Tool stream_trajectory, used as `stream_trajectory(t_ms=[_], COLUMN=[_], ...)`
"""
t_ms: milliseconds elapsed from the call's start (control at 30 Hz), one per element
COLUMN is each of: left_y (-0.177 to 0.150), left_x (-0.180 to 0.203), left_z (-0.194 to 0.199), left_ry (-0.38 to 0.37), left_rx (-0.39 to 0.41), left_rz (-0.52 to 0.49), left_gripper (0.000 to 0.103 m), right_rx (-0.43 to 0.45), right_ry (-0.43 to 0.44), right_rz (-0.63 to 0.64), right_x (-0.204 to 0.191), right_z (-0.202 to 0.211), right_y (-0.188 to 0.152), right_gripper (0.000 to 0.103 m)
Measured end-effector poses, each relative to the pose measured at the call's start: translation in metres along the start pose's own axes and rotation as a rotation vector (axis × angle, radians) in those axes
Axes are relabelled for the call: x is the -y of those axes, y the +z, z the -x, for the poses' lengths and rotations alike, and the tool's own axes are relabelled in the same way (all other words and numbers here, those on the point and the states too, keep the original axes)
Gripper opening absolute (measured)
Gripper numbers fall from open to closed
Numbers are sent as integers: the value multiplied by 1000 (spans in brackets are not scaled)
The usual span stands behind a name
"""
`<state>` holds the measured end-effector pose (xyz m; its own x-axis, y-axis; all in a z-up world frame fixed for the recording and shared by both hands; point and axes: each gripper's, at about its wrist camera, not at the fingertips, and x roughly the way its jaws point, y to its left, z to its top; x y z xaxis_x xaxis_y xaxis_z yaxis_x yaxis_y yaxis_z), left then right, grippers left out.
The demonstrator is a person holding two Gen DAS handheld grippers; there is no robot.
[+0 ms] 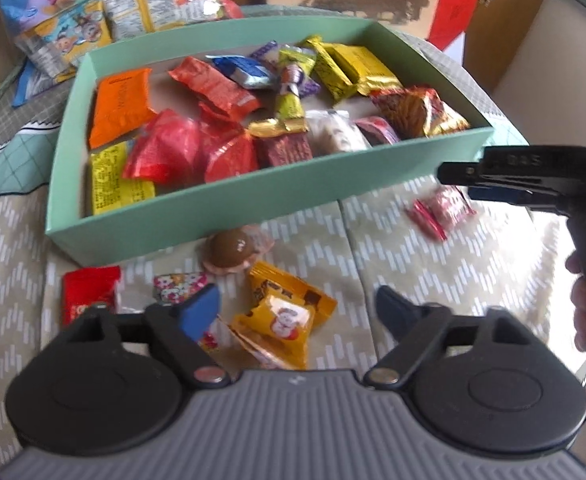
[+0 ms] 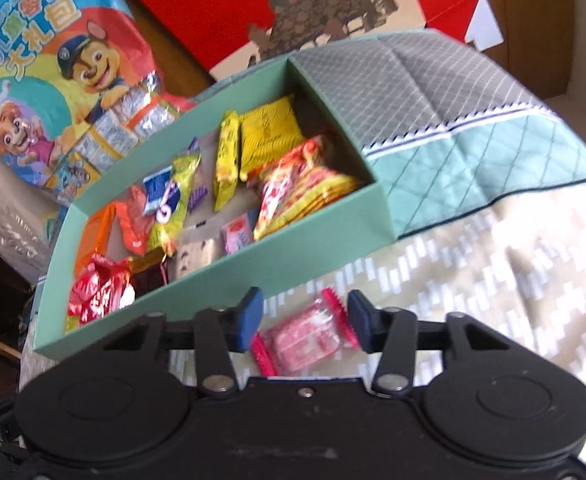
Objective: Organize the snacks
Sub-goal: 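Move left gripper to yellow cookie pack while right grasps pink candy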
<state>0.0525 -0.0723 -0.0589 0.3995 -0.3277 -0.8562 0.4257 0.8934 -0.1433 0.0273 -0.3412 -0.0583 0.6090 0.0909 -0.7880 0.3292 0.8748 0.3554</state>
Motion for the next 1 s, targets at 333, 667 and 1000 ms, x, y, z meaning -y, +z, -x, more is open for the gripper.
stream_trajectory(t_ms=[333,667,1000], left_y=[-22,-29,-38], left_x=[-2,-22,-53], left_z=[-8,-1,8], left_ry=[-74,-78,-81], left_rx=[-65,-51,-44], left_rz=[-2,68,153], left_gripper=[54,55,64], right_rx=[-150,-84,-171], right_ry=[124,127,154], right_rz=[64,182,243], right_x=[-34,-64,-78], right_z=[-7,-1,-20], right_y=[-30,-11,-30], right_gripper=[36,49,57])
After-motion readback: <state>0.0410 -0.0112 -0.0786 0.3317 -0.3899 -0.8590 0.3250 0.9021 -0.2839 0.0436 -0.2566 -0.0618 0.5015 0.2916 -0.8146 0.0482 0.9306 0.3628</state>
